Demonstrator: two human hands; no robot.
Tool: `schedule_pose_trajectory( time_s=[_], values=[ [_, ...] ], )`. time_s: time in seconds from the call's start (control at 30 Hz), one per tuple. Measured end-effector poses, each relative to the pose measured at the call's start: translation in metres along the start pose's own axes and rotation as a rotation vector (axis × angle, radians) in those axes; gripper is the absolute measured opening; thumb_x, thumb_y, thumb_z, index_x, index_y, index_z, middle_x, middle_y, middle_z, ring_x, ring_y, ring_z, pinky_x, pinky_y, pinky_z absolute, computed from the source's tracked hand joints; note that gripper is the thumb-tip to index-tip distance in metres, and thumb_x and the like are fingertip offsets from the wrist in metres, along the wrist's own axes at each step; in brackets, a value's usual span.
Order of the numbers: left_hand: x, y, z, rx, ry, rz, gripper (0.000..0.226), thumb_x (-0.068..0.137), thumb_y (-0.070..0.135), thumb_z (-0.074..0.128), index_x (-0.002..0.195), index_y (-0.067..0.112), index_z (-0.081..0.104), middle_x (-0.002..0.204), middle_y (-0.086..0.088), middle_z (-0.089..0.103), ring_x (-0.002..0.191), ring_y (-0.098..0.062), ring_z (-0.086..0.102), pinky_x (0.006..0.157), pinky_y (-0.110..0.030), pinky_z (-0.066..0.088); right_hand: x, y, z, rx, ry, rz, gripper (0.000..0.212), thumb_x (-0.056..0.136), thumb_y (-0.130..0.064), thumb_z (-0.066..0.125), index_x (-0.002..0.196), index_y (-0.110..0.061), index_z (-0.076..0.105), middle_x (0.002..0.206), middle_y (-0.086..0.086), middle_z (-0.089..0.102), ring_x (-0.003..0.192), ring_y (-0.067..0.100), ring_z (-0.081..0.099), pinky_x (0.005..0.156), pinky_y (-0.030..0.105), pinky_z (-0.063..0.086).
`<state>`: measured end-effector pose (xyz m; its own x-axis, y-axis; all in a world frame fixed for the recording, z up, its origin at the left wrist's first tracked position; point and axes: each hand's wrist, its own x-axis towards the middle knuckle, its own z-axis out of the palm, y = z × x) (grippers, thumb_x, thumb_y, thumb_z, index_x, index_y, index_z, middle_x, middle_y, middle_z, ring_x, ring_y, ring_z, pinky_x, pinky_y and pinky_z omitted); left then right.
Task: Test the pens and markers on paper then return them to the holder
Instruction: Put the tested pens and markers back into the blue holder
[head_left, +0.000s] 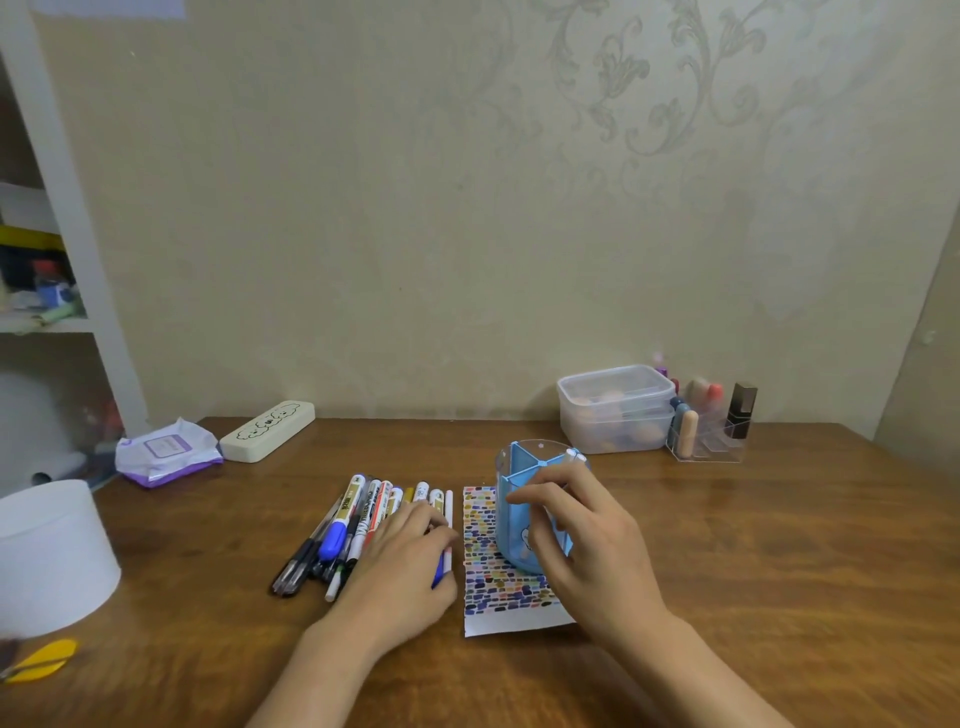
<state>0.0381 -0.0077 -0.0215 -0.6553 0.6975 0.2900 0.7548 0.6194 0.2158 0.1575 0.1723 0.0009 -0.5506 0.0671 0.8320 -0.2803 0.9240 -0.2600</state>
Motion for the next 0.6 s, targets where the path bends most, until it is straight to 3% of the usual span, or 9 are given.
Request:
schedule_pose_trajectory(
  time_s=[0.2, 0.37, 0.6],
  values=[
    [-0.0001, -0.0028, 0.0041, 0.004, 0.0, 0.043, 0.032, 0.096, 0.036, 0.055, 0.128, 0.038, 0.059, 0.132, 0.025, 0.045, 0.137, -0.001, 0.026, 0.119, -0.029, 0.022, -0.0017, 0.0014, 0.0018, -0.014, -0.044, 0.022, 0.022, 0.094, -0.025, 0.049, 0.104, -0.028, 0.068, 0.107, -0.013, 0.06, 0.093, 0.004, 0.059, 0.066, 0.026, 0.054],
    [0.0013, -0.0014, 0.0036, -0.061, 0.018, 0.093, 0.037, 0.095, 0.035, 0.054, 0.132, 0.04, 0.057, 0.132, 0.025, 0.05, 0.135, 0.003, 0.025, 0.113, -0.02, 0.014, -0.0006, 0.0004, 0.0003, -0.005, -0.048, 0.041, 0.022, 0.094, -0.025, 0.049, 0.102, -0.029, 0.068, 0.106, -0.016, 0.059, 0.091, 0.001, 0.059, 0.068, 0.022, 0.052],
    [0.0016, 0.0048, 0.0001, -0.109, -0.021, 0.039, 0.038, 0.098, 0.02, 0.044, 0.127, 0.039, 0.062, 0.125, 0.018, 0.061, 0.121, -0.003, 0.047, 0.104, -0.026, 0.042, -0.0007, 0.0022, 0.0009, 0.015, -0.076, 0.066, 0.021, 0.093, -0.025, 0.05, 0.1, -0.03, 0.068, 0.103, -0.017, 0.06, 0.085, -0.002, 0.056, 0.067, 0.016, 0.047]
  ],
)
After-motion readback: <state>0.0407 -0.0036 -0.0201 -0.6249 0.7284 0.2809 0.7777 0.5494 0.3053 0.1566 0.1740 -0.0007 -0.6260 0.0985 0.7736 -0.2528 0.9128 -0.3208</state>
